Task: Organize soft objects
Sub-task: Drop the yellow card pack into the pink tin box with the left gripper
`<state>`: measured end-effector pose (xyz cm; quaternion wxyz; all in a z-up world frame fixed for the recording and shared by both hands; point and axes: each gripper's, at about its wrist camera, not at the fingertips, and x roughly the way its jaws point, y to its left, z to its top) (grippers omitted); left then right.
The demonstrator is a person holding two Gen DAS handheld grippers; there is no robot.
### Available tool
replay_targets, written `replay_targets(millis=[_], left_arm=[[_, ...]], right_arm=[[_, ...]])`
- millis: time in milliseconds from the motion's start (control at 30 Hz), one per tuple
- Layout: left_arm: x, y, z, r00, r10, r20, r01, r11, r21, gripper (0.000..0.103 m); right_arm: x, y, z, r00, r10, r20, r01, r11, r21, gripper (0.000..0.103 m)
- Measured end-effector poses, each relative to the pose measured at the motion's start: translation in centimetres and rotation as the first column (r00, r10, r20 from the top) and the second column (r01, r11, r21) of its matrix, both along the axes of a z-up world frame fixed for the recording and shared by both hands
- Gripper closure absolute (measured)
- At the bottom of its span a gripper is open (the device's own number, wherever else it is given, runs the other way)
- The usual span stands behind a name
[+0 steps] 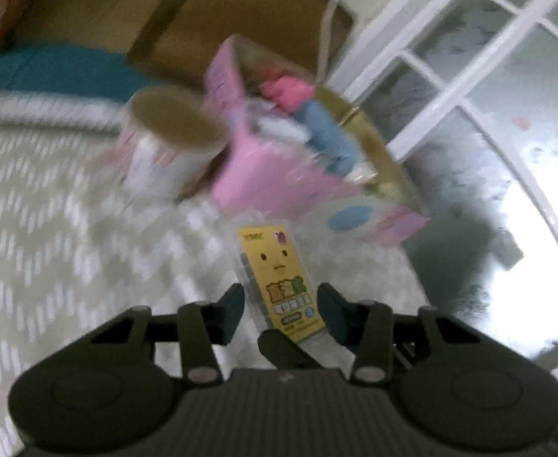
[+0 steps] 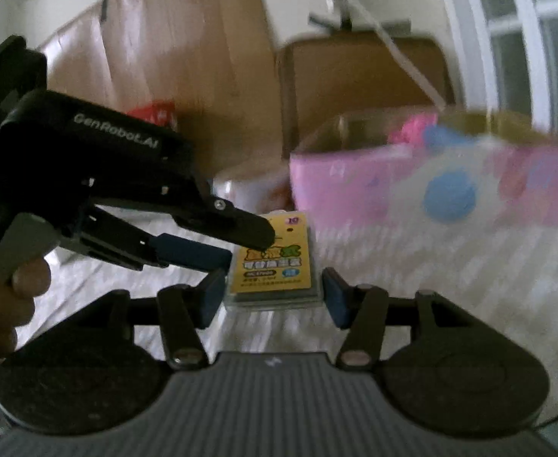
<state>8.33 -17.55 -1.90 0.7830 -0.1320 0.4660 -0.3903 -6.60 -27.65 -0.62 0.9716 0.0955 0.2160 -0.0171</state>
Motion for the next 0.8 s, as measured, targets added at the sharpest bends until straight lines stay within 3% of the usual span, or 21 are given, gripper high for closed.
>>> replay_targets(millis=[133, 267, 367, 467, 500, 567, 700, 800], left_arm=[[-0.6, -1.7, 3.6, 0.992, -0.049, 0.115, 0.052, 0.998, -0.029, 0.06], [0.5, -4.8, 6.6, 0.975, -0.085, 0.207, 0.092, 0.995, -0.027, 0.056], [2.9, -8.2, 7.5, 0.962, -0.083, 0.262, 0.093, 0.995, -0.025, 0.052], [5.6, -10.4, 6.5, 0.967, -0.036, 0.252, 0.035, 0.999, 0.008, 0.052], [6.1, -10.0, 6.3, 0.974, -0.001, 0.227, 0.0, 1.0, 0.005, 0.051], [6.2, -7.6, 6.2, 0.981, 0.009, 0.194, 0.005, 0.997, -0.071, 0.051], [5.3, -3.2, 6.5, 0.964, 0.087, 0.252, -0.063, 0.993, -0.102, 0.047], [4.4, -0.3, 6.1, 0.957, 0.125, 0.262, -0.102, 0.99, -0.098, 0.047]], right_arm=[[0.0, -0.7, 2.6, 0.992, -0.047, 0.114, 0.056, 0.995, -0.083, 0.045], [2.8, -3.4, 4.2, 0.981, -0.099, 0.169, 0.12, 0.985, -0.121, 0.045], [6.7, -6.1, 3.8, 0.984, -0.121, 0.13, 0.137, 0.982, -0.127, 0.044], [8.2, -7.6, 3.4, 0.979, -0.188, 0.083, 0.199, 0.968, -0.154, 0.043], [7.6, -8.0, 3.8, 0.975, -0.189, 0.117, 0.205, 0.968, -0.145, 0.043], [6.9, -8.1, 4.5, 0.965, -0.182, 0.189, 0.214, 0.963, -0.164, 0.037], [8.7, -7.2, 5.6, 0.942, -0.156, 0.298, 0.249, 0.919, -0.305, 0.024], [12.6, -7.0, 4.9, 0.959, -0.087, 0.271, 0.186, 0.911, -0.368, 0.024]])
